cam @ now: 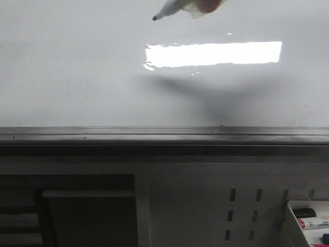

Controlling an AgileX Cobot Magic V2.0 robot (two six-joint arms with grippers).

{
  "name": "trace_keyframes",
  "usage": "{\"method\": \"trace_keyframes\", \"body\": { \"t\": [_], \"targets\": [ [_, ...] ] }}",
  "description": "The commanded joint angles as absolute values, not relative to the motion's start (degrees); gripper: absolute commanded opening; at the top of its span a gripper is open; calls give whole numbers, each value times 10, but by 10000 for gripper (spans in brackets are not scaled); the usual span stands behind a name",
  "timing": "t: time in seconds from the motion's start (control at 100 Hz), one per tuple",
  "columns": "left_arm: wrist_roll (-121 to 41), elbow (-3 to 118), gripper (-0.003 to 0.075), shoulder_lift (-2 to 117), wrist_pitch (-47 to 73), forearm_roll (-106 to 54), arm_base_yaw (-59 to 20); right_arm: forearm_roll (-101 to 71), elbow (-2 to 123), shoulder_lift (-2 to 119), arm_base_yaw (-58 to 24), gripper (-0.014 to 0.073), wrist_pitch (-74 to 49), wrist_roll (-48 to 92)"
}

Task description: Write number 4 on whiteboard

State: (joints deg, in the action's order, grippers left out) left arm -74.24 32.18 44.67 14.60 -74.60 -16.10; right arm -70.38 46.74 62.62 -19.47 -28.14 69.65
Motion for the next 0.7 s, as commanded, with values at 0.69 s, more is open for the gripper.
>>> {"method": "trace_keyframes", "body": {
  "t": [0.69],
  "targets": [
    [-736, 338, 450, 442, 138, -764, -160, -712, 545, 768, -277, -45, -222, 759]
  ]
}}
